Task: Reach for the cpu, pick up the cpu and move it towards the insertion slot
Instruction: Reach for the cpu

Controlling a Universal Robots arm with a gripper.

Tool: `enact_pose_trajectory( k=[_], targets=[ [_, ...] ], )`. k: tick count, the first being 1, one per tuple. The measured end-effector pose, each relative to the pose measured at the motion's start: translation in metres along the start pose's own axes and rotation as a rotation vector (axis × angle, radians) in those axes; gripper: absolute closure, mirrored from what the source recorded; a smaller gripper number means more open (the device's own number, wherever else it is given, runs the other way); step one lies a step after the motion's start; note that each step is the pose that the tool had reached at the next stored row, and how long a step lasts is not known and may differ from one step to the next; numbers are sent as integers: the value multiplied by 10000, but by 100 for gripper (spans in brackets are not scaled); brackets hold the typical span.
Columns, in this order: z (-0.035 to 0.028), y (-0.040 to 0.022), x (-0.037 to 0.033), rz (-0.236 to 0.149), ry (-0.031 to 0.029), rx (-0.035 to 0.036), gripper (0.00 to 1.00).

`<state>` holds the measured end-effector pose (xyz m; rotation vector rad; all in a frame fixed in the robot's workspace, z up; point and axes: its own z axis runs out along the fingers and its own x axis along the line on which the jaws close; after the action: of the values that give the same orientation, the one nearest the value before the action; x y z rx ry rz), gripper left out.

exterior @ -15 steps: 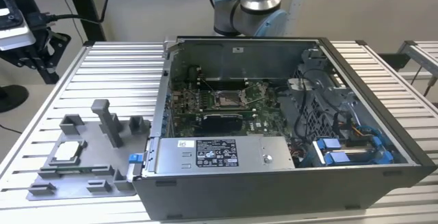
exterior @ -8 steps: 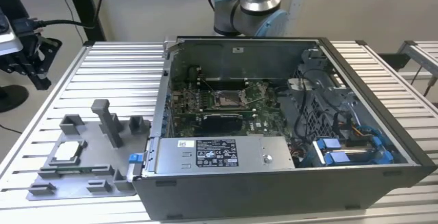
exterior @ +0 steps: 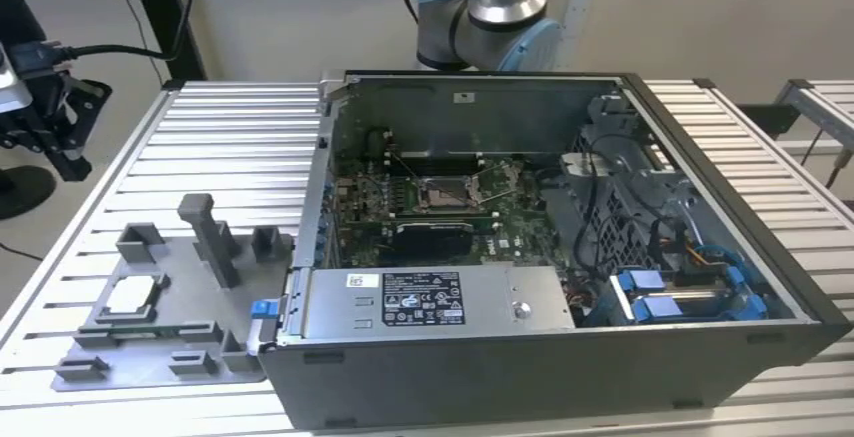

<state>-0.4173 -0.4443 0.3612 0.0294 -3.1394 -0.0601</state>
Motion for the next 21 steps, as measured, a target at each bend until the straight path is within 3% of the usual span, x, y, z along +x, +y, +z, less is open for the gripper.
enact_pose_trajectory(
  k=[8, 9, 21],
  targets=[
    [1, -1, 4, -1, 1, 1, 100],
    [1, -1, 5, -1, 0, 0, 0],
    [2, -1, 10, 0, 0, 0, 0]
  ],
)
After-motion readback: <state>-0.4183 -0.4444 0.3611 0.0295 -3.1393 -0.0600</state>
